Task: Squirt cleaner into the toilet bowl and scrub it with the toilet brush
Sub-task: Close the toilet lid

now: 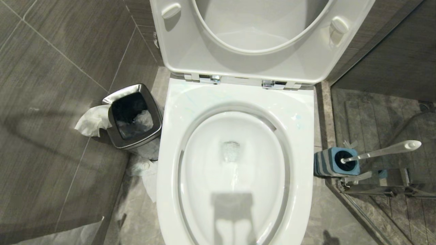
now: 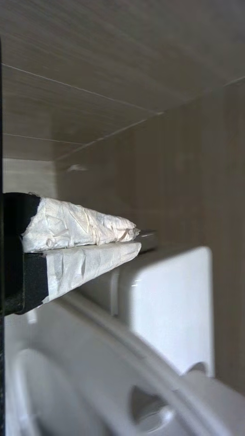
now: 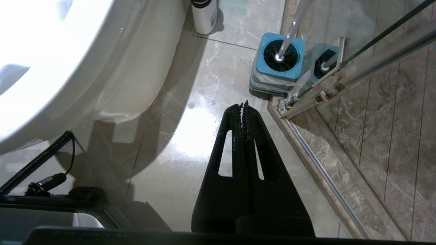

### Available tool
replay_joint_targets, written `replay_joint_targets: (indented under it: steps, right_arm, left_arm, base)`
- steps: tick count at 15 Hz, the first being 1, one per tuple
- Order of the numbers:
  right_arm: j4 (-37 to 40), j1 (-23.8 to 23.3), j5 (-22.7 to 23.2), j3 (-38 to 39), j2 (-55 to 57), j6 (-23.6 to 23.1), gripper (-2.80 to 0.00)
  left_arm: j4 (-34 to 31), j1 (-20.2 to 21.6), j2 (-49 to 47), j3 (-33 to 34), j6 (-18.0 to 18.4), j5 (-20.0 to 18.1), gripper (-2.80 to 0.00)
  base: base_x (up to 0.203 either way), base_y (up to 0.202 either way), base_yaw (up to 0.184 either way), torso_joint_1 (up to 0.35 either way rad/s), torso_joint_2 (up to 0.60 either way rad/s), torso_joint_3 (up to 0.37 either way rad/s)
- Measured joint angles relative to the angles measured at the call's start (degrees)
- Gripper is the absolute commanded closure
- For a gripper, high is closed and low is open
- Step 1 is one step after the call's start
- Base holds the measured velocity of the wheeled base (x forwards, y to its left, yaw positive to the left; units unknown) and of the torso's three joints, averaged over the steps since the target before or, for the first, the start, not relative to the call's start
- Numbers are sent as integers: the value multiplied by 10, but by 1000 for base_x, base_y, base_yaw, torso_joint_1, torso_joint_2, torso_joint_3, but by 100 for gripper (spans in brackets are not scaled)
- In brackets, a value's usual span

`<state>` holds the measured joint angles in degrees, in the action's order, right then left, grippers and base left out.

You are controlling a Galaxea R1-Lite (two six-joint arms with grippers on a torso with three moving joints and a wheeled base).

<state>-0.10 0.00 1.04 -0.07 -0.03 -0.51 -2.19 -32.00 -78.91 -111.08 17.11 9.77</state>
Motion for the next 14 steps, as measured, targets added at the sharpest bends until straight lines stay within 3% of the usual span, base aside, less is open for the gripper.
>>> replay_joint_targets:
  steps: [4,10,14]
  right_arm:
    - [0,0,0,0,0,0,0]
    - [0,0,0,0,0,0,0]
    - [0,0,0,0,0,0,0]
  left_arm:
    - [-202,13,54,-1,-4,5,0]
    - [-345,26,87,-1,36,21,0]
    - [-412,19,91,0,28,2,0]
  base:
    - [0,0,0,0,0,0]
    - [0,0,0,0,0,0]
    - [0,0,0,0,0,0]
